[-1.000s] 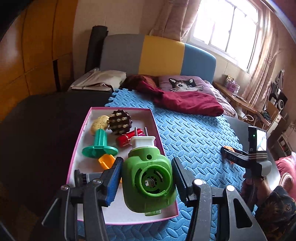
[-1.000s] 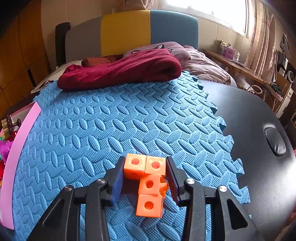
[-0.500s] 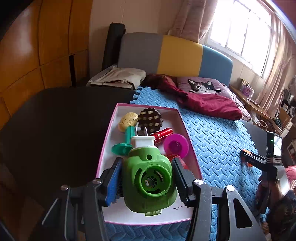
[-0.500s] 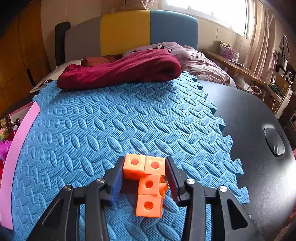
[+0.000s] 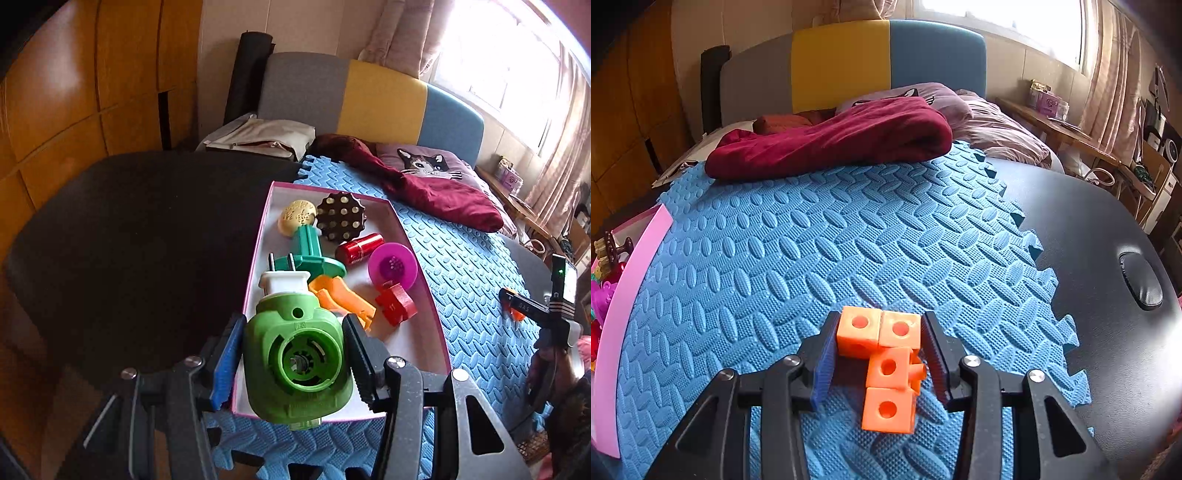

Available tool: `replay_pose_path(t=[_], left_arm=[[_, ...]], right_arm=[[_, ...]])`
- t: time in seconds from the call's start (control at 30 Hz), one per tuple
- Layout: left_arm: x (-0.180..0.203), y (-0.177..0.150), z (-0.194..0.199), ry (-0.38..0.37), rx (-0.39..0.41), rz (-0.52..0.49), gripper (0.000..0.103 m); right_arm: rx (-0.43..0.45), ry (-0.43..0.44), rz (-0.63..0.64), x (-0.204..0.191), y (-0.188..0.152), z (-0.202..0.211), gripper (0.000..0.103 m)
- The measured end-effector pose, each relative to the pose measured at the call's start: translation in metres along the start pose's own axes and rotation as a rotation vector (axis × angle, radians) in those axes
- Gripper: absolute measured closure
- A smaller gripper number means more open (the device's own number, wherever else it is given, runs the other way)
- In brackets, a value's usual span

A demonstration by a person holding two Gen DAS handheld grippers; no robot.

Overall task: Organize rigid objects
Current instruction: 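Drop the green toy into the box with the left gripper while the right holds the cubes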

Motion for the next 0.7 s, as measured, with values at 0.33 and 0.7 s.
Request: replay_pose_path(t=[0.33, 0.7], left_arm=[[-0.004, -0.027, 0.015, -0.092, 0.004, 0.014, 0.049], [0.081, -0.01, -0.011, -0.269, 0.005, -0.129, 0.049]], right_arm=[[0.001, 0.006, -0.002, -0.001, 0.0, 0.001, 0.059], [0.0, 0.02, -0.012, 0.0, -0.001, 0.001, 0.059]])
Point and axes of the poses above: each gripper's, at about its wrist camera, not at the fingertips, and z roughly against the way its jaws point, x to its right, y to its top, the point moved 7 cm from there along -z, roughly the way its jaws point, and after that the axes turned 10 degrees about -z, right-handed, at the moved point
